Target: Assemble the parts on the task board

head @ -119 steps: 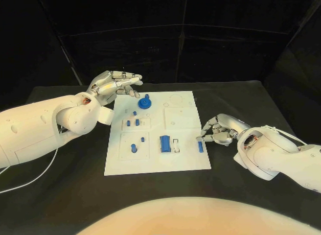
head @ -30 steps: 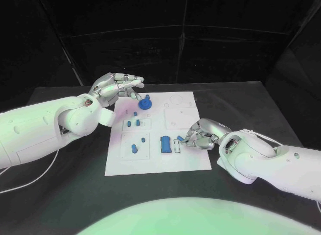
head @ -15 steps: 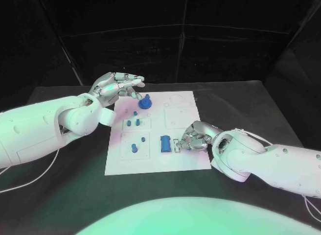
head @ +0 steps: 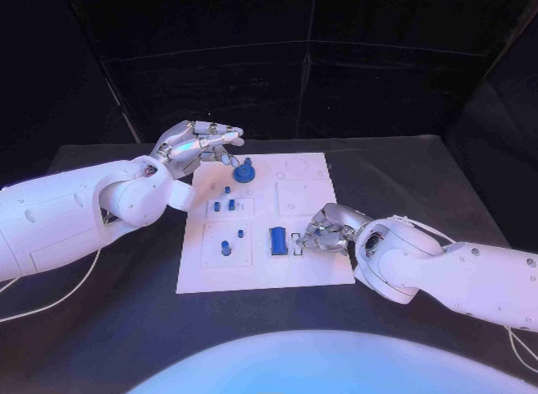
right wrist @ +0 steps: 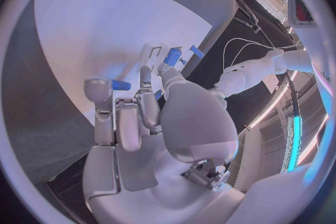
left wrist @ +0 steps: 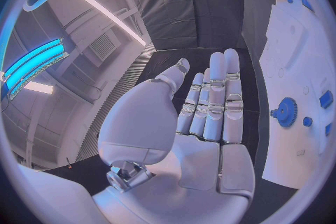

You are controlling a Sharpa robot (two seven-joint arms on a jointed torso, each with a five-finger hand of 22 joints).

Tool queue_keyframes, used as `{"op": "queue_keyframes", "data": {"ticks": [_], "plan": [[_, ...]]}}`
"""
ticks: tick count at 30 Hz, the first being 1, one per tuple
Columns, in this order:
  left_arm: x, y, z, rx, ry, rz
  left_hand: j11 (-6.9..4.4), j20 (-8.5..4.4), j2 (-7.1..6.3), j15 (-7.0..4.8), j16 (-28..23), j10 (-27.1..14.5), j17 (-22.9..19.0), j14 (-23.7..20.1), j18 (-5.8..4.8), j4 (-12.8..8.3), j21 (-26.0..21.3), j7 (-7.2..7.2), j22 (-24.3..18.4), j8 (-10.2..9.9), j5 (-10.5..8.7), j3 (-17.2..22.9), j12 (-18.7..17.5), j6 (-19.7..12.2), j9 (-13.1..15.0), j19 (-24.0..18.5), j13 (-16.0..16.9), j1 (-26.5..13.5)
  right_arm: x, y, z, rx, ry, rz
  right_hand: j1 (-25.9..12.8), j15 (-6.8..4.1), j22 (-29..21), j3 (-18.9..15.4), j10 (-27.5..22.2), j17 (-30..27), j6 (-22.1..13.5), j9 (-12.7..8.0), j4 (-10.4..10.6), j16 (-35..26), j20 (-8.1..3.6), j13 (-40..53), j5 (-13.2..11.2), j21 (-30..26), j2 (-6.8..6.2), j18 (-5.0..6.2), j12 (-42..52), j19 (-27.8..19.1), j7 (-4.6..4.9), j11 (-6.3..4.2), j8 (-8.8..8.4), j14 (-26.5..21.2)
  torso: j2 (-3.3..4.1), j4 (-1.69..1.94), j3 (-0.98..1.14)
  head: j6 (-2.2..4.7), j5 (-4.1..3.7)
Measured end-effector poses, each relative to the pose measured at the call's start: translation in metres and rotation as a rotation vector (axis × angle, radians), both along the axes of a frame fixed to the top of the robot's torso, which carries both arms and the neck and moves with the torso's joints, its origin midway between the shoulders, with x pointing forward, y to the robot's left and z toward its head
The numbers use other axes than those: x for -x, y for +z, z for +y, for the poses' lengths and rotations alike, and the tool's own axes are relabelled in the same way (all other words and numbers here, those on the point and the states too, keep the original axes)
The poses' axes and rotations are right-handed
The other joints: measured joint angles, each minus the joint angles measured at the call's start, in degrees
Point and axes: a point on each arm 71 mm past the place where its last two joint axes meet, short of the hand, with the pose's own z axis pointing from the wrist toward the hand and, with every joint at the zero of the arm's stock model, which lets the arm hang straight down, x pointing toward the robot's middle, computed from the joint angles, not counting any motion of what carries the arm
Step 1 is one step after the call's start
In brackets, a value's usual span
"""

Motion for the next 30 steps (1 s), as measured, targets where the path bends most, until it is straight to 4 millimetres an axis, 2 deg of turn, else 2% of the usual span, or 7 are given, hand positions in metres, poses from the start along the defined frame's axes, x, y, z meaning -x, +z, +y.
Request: {"op": "queue_keyframes", "data": {"ticks": [2, 7, 11, 16, 17, 21, 30], "plan": [[0.000, 0.000, 0.000, 0.000, 0.000, 0.000, 0.00, 0.00, 0.00, 0.00, 0.0, 0.0, 0.0, 0.0, 0.00, 0.0, 0.0, 0.00, 0.0, 0.0, 0.00, 0.0, 0.0, 0.0, 0.0, 0.0, 0.0, 0.0, 0.001, 0.002, -0.001, -0.006, 0.004, -0.015, 0.0, 0.00, 0.0, 0.0, 0.0, 0.0, 0.0, 0.1, 0.0, 0.0, 0.00, 0.1, 0.0, 0.0, -0.03, 0.00, 0.0, 0.0, 0.00, 0.00, 0.00, 0.0, -0.01, -0.02, 0.01, 0.06, -0.04], [0.000, 0.000, 0.000, 0.000, 0.000, 0.000, 0.00, 0.00, 0.00, 0.00, 0.0, 0.0, 0.0, 0.0, 0.00, 0.0, 0.0, 0.00, 0.0, 0.0, 0.00, 0.0, 0.0, 0.0, 0.0, 0.0, 0.0, 0.0, 0.002, 0.007, -0.008, -0.021, 0.009, -0.064, 1.8, 0.00, -0.1, 0.1, 0.0, 0.0, 0.0, 0.2, -0.8, 0.0, 0.00, 0.1, 0.3, 0.0, -1.21, 0.00, 0.0, 0.0, 0.00, 0.00, -0.50, 0.0, -0.02, 0.01, 0.02, 0.18, -0.26], [0.000, 0.000, 0.000, -0.001, 0.001, 0.000, -0.21, 0.20, 0.00, 0.00, 0.0, -0.2, 0.1, 0.0, 0.00, 0.0, 0.0, 0.00, -0.2, 0.3, 0.00, 0.0, 0.0, 0.0, 0.0, 0.2, 0.0, 0.0, 0.001, 0.010, -0.018, -0.019, 0.002, -0.106, 2.9, 0.01, -0.9, -0.3, -0.6, 0.0, -2.1, -0.1, -1.7, 0.0, 0.14, -0.4, 0.3, -0.3, -1.84, 0.01, -0.7, -0.1, 1.11, 0.64, -2.10, 0.0, -0.03, 0.04, 0.02, 0.24, -0.30], [-0.001, 0.000, 0.000, -0.001, 0.001, 0.000, -0.21, 0.20, 0.00, 0.00, 0.0, -0.2, 0.1, 0.0, 0.00, 0.0, 0.0, 0.00, -0.1, 0.3, 0.00, 0.0, 0.0, 0.0, 0.0, 0.2, 0.0, 0.0, -0.002, 0.011, -0.032, 0.008, -0.009, -0.156, 3.7, 1.01, -2.2, -0.6, -1.6, 0.0, -5.2, -1.0, -2.5, -0.2, 1.06, -1.4, -1.4, -0.9, -2.57, 0.01, -1.9, -1.1, 2.76, 1.94, -4.37, 0.1, -0.03, 0.07, -0.01, 0.39, -0.46], [-0.001, 0.000, 0.000, -0.001, 0.001, 0.000, -0.21, 0.20, 0.00, 0.00, 0.0, -0.2, 0.1, 0.0, 0.00, 0.0, 0.0, 0.00, -0.1, 0.3, 0.00, 0.0, 0.0, 0.0, 0.0, 0.2, 0.0, 0.0, -0.003, 0.011, -0.035, 0.016, -0.010, -0.164, 3.7, 1.35, -2.5, -0.7, -1.8, 0.0, -5.7, -1.1, -2.6, -0.4, 1.16, -1.6, -1.8, -1.2, -2.57, 0.02, -2.3, -1.2, 2.92, 2.17, -4.71, 0.1, -0.03, 0.07, -0.02, 0.41, -0.48], [-0.001, -0.001, 0.000, -0.001, 0.001, 0.000, -0.21, 0.20, 0.00, 0.00, 0.0, -0.2, 0.1, 0.0, 0.00, 0.0, 0.0, 0.00, -0.1, 0.3, 0.00, 0.0, 0.0, 0.0, 0.0, 0.2, 0.0, 0.0, -0.008, 0.010, -0.044, 0.053, -0.015, -0.192, 3.9, 1.56, -3.5, -1.0, -2.2, 0.0, -6.8, -1.5, -2.9, -0.7, 1.59, -2.4, -2.7, -1.6, -2.86, 0.01, -3.1, -1.6, 3.49, 2.62, -5.49, -0.1, -0.02, 0.07, -0.03, 0.45, -0.55], [-0.001, -0.001, 0.000, -0.001, 0.000, 0.001, -0.21, 0.20, 0.00, 0.00, 0.0, -0.2, 0.1, 0.0, 0.00, 0.0, 0.0, 0.00, -0.1, 0.3, 0.00, 0.0, 0.0, 0.0, 0.0, 0.2, 0.0, 0.0, -0.014, 0.005, -0.048, 0.129, 0.001, -0.210, 4.6, 1.77, -4.5, -1.3, -2.6, 0.0, -7.3, -1.8, -3.2, -1.0, 1.96, -3.1, -3.0, -2.2, -3.02, 0.01, -3.8, -2.0, 3.56, 2.97, -5.79, 0.1, 0.04, 0.14, -0.08, 0.47, -0.60]]}}
